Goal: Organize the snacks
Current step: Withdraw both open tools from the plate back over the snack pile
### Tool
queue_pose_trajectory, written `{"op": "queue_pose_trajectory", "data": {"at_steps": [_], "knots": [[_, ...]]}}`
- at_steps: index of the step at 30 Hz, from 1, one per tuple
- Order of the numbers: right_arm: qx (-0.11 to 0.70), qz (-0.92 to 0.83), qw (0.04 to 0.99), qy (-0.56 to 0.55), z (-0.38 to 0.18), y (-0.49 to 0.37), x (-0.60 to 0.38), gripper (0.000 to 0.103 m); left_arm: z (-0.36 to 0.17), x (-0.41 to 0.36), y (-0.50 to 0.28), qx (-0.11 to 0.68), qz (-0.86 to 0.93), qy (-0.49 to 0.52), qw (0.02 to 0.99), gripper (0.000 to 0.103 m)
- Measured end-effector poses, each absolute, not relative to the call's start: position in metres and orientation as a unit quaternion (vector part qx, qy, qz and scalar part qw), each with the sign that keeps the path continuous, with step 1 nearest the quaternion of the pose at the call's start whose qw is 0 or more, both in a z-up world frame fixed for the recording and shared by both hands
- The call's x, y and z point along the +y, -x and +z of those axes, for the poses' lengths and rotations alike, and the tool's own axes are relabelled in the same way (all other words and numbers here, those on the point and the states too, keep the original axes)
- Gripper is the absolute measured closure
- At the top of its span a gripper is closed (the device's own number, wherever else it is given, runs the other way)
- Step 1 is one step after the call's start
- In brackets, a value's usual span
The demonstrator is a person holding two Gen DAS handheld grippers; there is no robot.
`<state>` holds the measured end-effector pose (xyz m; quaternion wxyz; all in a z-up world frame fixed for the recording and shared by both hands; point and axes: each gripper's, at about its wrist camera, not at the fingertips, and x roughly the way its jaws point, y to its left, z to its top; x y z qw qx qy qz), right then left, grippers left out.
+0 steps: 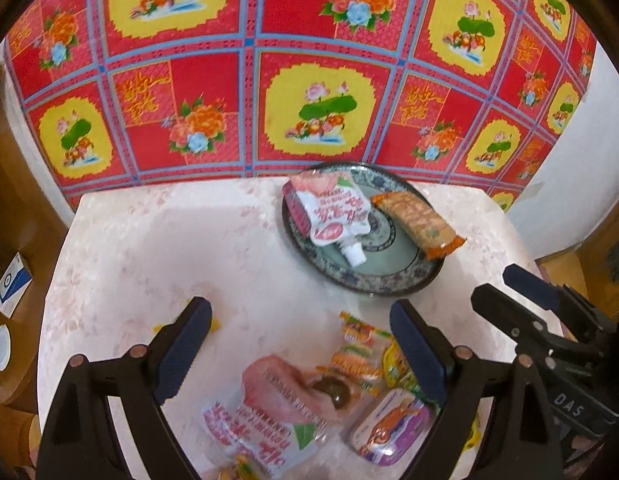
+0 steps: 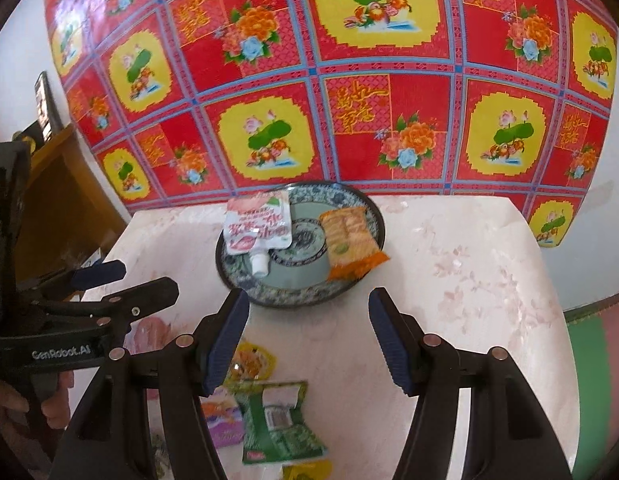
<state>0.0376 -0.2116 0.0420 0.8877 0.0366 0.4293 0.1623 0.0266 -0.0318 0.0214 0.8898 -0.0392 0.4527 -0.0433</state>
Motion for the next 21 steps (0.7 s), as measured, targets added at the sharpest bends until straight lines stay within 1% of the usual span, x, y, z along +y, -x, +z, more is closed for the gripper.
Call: {"op": "queue_pose_trajectory", "data": {"at_steps": [21], "knots": [[0.464, 0.163, 0.871, -0.018, 0.022, 0.006, -0.207, 0.039, 0.001, -0.029, 0.020, 0.472, -0.053, 0.024, 0.879, 0.009]]}}
